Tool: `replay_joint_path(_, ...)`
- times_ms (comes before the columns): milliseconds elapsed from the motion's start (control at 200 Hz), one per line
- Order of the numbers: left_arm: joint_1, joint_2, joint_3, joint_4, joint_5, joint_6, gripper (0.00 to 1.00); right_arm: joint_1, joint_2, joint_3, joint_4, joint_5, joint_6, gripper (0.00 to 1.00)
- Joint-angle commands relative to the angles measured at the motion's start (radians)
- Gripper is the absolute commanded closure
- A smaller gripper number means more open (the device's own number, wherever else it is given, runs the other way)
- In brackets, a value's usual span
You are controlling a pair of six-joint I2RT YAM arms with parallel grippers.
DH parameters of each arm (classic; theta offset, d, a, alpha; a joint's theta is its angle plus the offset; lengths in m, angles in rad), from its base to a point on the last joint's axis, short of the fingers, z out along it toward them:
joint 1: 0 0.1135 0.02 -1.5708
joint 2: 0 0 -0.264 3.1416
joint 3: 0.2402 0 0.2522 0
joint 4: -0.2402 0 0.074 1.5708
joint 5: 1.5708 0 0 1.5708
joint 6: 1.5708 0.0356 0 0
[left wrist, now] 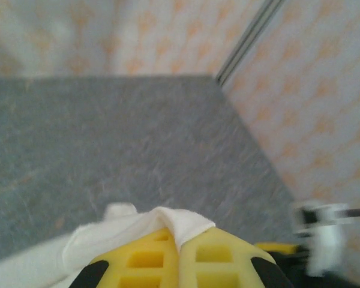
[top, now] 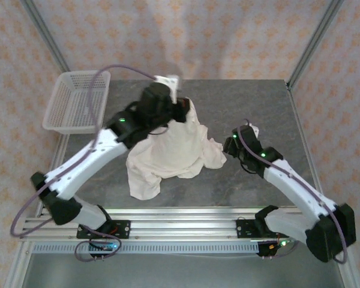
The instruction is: Fold the inside-out t-shirt
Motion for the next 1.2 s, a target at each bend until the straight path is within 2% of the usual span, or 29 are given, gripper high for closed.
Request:
replay_joint_path(0,-0.076,0.09,-0.02,0.078,-0.136,0.009,1.0,0.0,-0.198,0.048,-0.031,0.162,0.063,0.3)
replay_joint_path(50,-0.103,0.145,-0.019,0.092,-0.155,0.004,0.97,-0.004,-0.248,0.05,-0.031,0.2,0.07,0.29)
replay_joint_path(155,-0.121,0.158,-0.032,0.11,-0.187,0.03,0.48,-0.006,-0.263,0.062,-0.011,0.145,0.038,0.28)
replay_joint_path(195,-0.119,0.122,-0.053,0.11,-0.211,0.048,0.37,-0.006,-0.24,0.068,0.0,0.087,0.013,0.27)
replay_joint_path(225,-0.113,0.086,-0.073,0.106,-0.23,0.058,0.34,-0.006,-0.219,0.07,0.01,0.041,-0.005,0.27)
replay_joint_path(380,0.011,-0.138,-0.195,-0.077,-0.272,-0.003,0.34,-0.006,-0.053,0.064,0.064,-0.173,-0.08,0.26)
replay_joint_path(515,0.188,-0.362,-0.413,-0.255,-0.287,-0.129,0.39,-0.015,0.123,0.061,0.095,-0.14,-0.06,0.24)
replay_joint_path(640,0.381,-0.518,-0.613,-0.357,-0.174,-0.181,0.39,-0.102,0.281,0.02,0.189,-0.261,-0.023,0.24)
replay_joint_path(701,0.455,-0.572,-0.708,-0.365,-0.105,-0.2,0.39,-0.108,0.356,0.004,0.222,-0.31,-0.006,0.27)
replay_joint_path(766,0.511,-0.598,-0.79,-0.364,-0.022,-0.217,0.39,-0.109,0.413,-0.035,0.311,-0.419,0.028,0.31)
replay_joint_path(846,0.539,-0.573,-0.859,-0.336,0.085,-0.227,0.38,-0.109,0.443,-0.082,0.41,-0.508,0.081,0.45)
replay_joint_path(886,0.542,-0.541,-0.885,-0.313,0.14,-0.233,0.38,-0.109,0.439,-0.095,0.434,-0.522,0.095,0.59)
replay_joint_path(941,0.542,-0.493,-0.915,-0.264,0.219,-0.243,0.38,-0.108,0.411,-0.097,0.432,-0.508,0.105,0.85)
replay_joint_path(996,0.543,-0.451,-0.948,-0.205,0.279,-0.264,0.38,-0.109,0.364,-0.097,0.418,-0.475,0.113,1.0)
replay_joint_path(1101,0.543,-0.421,-0.997,-0.092,0.345,-0.293,0.38,-0.108,0.248,-0.076,0.34,-0.392,0.111,1.0)
replay_joint_path(1191,0.542,-0.403,-1.012,-0.052,0.329,-0.29,0.37,-0.109,0.152,-0.057,0.288,-0.339,0.11,1.0)
